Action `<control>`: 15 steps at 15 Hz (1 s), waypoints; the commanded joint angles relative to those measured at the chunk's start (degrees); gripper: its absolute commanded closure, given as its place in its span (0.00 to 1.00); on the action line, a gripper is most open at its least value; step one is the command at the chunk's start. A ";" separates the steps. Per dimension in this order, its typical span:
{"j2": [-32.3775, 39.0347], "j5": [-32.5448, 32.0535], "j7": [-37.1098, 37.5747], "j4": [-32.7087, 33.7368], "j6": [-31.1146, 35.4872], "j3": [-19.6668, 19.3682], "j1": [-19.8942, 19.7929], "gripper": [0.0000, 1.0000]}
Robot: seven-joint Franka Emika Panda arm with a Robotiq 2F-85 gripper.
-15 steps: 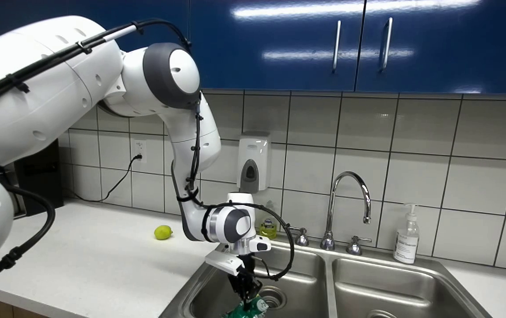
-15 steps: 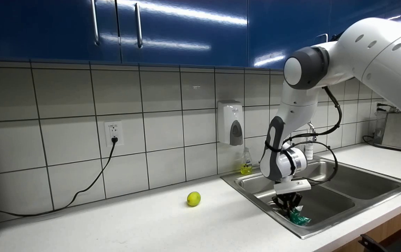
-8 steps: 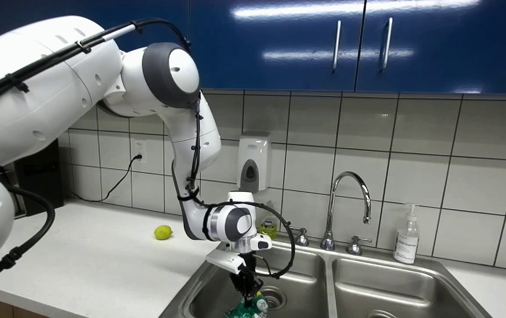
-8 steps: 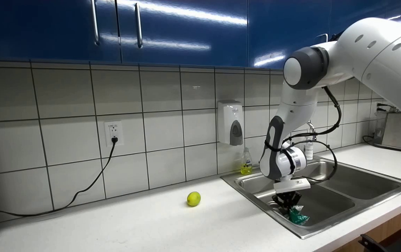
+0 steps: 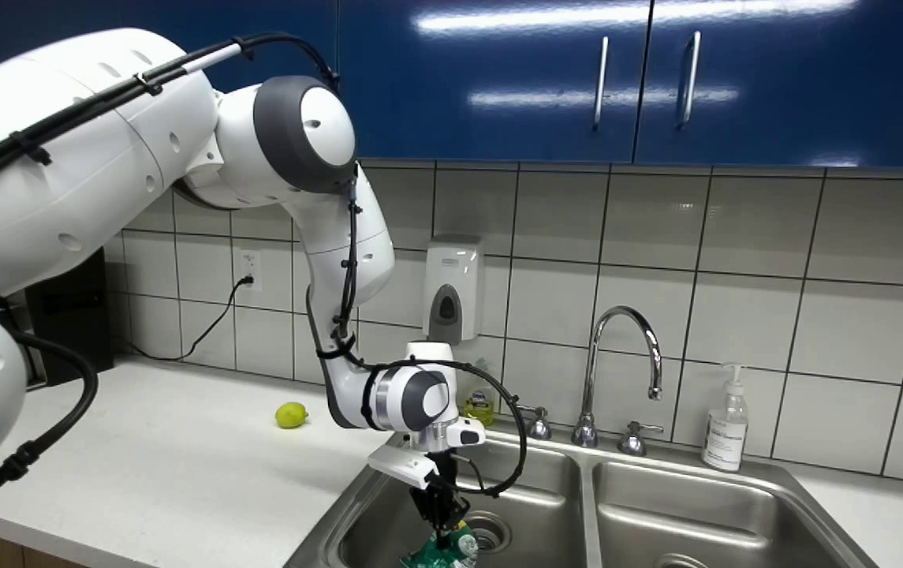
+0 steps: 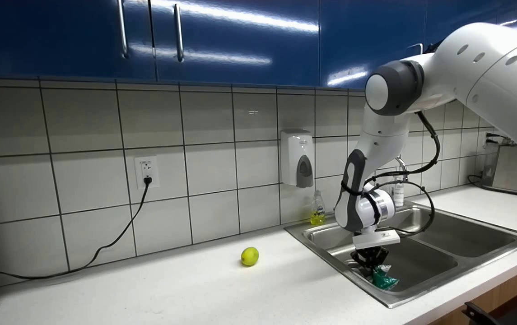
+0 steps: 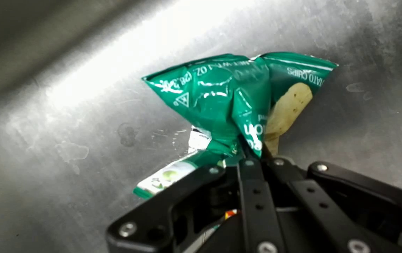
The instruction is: Take the packet out of the sink
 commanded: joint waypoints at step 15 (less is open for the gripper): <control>-7.76 -0.40 1.46 -2.95 -0.43 -2.61 3.47 1.00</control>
